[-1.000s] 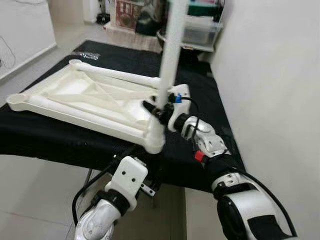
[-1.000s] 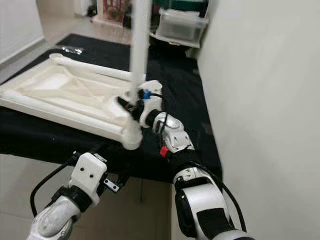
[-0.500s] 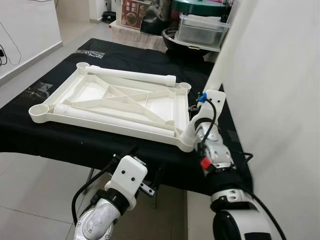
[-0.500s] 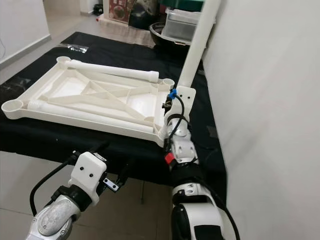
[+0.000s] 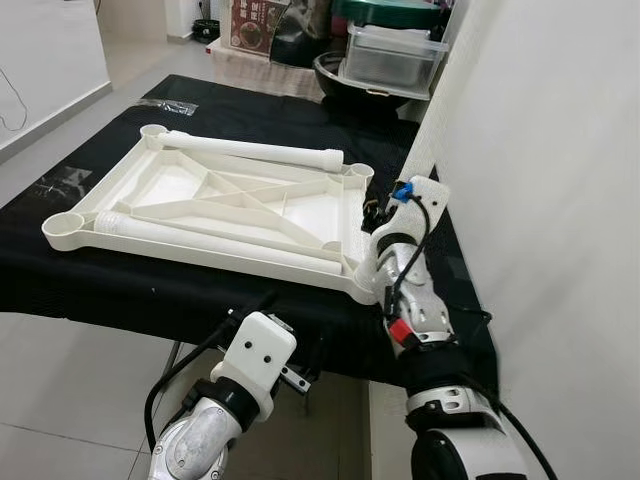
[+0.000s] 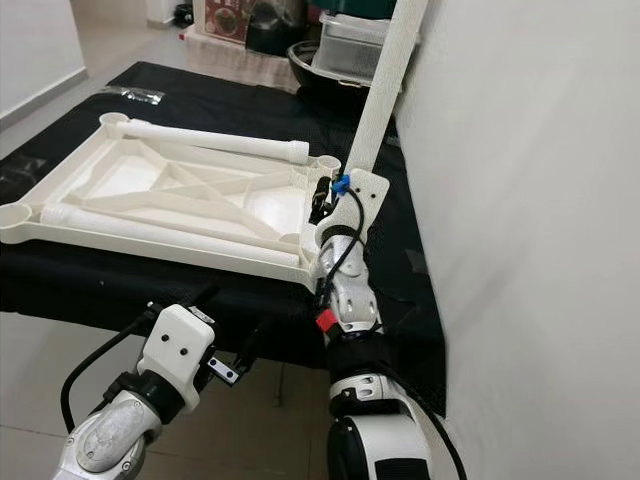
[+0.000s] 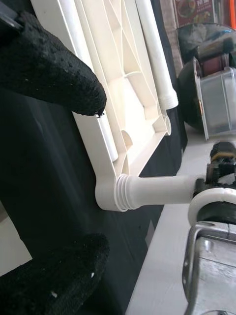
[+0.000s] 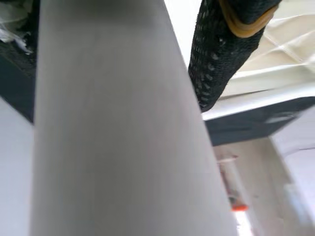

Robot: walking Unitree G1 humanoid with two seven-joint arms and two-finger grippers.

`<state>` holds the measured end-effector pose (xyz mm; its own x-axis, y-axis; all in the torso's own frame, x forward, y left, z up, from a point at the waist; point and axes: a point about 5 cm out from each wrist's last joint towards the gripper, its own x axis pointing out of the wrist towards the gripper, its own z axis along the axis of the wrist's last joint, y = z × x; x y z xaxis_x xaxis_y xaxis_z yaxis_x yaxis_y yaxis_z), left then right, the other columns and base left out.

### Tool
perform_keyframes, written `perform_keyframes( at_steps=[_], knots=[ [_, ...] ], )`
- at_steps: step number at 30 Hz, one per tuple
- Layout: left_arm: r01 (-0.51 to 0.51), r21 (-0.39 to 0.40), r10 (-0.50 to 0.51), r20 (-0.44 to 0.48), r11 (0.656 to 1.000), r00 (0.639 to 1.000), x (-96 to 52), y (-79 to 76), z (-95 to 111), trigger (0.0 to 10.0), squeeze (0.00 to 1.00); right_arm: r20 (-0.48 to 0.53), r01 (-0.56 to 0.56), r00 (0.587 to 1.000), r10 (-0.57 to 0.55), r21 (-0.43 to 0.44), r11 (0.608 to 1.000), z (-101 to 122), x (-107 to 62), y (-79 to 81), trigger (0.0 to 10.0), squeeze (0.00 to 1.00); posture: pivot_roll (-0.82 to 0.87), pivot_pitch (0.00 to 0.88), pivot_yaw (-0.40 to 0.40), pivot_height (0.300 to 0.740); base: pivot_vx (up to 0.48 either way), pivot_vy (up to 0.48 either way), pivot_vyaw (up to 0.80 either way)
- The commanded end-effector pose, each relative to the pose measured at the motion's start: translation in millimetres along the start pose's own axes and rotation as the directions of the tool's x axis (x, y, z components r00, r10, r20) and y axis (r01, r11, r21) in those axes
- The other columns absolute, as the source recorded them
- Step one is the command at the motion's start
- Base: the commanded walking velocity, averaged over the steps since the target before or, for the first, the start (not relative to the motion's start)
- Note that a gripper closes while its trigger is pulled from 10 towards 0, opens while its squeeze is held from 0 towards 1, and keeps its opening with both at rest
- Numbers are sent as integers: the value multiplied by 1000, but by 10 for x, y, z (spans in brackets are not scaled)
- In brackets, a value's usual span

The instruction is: Building children table

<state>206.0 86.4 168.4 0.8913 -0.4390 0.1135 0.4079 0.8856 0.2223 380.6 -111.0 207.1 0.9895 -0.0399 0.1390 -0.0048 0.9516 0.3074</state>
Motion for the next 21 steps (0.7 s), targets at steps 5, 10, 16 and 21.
perform_keyframes(
  at_steps=[5,10,16,21],
  knots=[
    [10,-2,-10,-3,1000,1000,16,-20,-32,10000,0,-33,-473,879,476,76,878,132,57,-29,10000,0,110,29,-167,740,0,0,0],
    [12,0,-12,0,1000,1000,17,-24,-28,10000,0,-117,-670,727,676,94,737,79,-7,-6,10000,0,113,26,-165,740,0,0,0],
    [20,-1,-20,5,1000,1000,7,-32,-12,10000,0,-264,-918,319,910,152,366,-104,-260,236,10000,0,134,17,-167,740,0,0,0],
    [20,4,-20,2,1000,1000,0,-30,-16,10000,0,-233,-905,373,898,121,407,-110,-191,342,3490,0,139,22,-165,740,0,0,0]
  ],
)
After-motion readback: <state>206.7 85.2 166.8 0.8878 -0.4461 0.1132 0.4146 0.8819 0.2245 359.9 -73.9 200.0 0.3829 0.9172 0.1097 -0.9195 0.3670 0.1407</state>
